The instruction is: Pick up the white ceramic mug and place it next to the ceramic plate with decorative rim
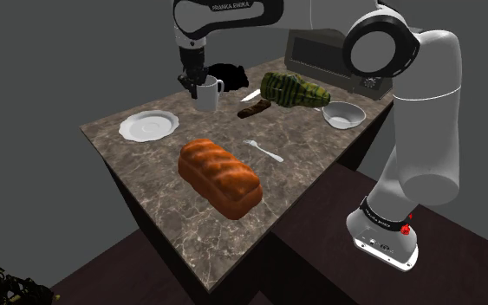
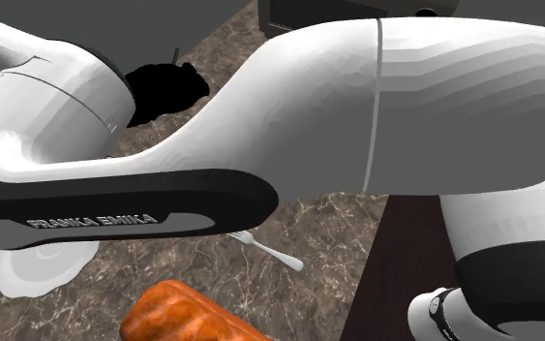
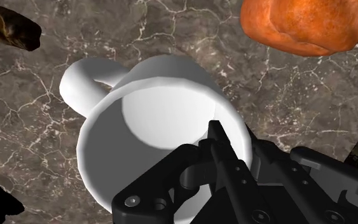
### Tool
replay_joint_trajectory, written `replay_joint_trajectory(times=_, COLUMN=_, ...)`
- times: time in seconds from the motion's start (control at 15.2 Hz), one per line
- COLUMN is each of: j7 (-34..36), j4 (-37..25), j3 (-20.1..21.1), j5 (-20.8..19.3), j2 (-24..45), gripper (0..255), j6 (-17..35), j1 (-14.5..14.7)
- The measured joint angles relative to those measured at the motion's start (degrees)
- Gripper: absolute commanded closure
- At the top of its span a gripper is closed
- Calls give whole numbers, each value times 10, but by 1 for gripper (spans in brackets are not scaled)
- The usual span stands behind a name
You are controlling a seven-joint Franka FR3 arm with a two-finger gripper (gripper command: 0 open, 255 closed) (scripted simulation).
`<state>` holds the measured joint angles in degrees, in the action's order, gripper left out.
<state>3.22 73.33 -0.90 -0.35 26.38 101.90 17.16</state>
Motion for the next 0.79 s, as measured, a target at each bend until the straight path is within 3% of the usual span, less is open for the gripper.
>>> replay_joint_trajectory(times=0.79, j7=1, j4=84, j3=0, j5=0, j2=7, gripper=255, j6=91, j1=0)
